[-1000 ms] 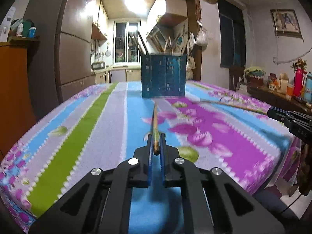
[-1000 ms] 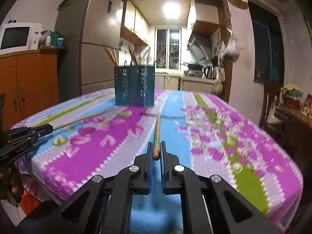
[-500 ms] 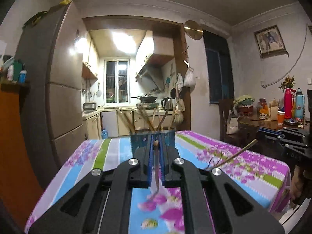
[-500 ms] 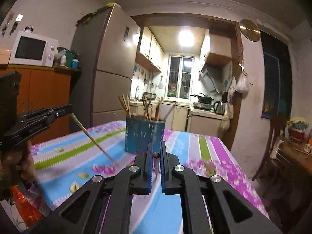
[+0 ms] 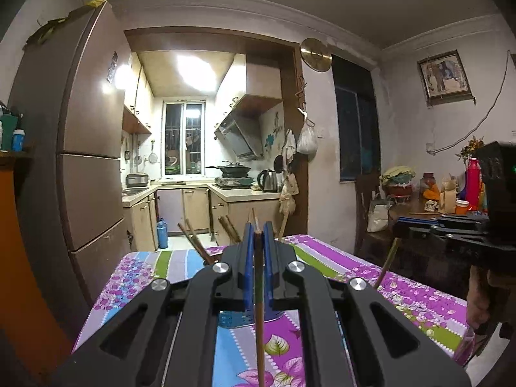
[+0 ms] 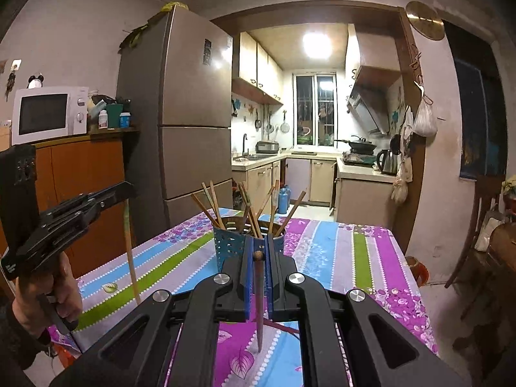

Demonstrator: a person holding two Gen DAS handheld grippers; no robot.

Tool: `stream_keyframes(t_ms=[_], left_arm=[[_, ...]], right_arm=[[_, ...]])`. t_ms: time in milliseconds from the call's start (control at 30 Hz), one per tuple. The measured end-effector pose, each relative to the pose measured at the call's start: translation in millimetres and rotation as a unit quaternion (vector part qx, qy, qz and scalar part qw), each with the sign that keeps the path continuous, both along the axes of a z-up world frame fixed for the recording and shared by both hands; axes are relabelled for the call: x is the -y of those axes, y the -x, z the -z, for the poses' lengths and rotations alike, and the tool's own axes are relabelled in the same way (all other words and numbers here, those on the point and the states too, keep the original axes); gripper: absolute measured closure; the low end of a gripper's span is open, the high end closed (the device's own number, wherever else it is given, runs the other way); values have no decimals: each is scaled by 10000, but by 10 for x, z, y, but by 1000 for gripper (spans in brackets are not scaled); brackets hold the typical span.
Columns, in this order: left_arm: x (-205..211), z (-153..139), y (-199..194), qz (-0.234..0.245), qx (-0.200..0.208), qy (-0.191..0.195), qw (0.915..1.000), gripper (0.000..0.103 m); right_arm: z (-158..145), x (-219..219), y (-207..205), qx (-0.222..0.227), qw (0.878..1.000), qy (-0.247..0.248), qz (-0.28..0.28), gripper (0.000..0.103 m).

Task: Organize utensils
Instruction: 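Lift both chopsticks upright and lower them into the blue holder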

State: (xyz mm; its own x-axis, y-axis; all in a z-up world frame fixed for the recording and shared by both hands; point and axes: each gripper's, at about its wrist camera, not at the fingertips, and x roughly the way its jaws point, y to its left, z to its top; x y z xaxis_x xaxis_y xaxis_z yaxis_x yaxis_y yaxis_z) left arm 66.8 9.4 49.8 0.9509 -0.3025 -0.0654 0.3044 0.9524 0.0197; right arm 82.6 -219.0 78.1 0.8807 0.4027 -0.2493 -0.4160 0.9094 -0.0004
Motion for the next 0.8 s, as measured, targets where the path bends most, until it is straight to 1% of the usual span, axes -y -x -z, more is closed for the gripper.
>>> stream_keyframes(t_ms=[167,433,633,800], left_arm=[[5,-91,-49,116,41,15,9999,98],[-23,-326,-181,173,81,113,9998,98],[-80,-532,-282,173,113,181,9996,98],[-83,-729,-385,131,211,153,9996,98]], right_arm=[[-222,-111,-74,-62,9999,-35,-113,95],[-621,-119,-191,209,9993,-253,-175,95],[-844,-143,-352,366,9987,-310,-189,95],[-995,-156,-526,394,9986,-331,-148,95]])
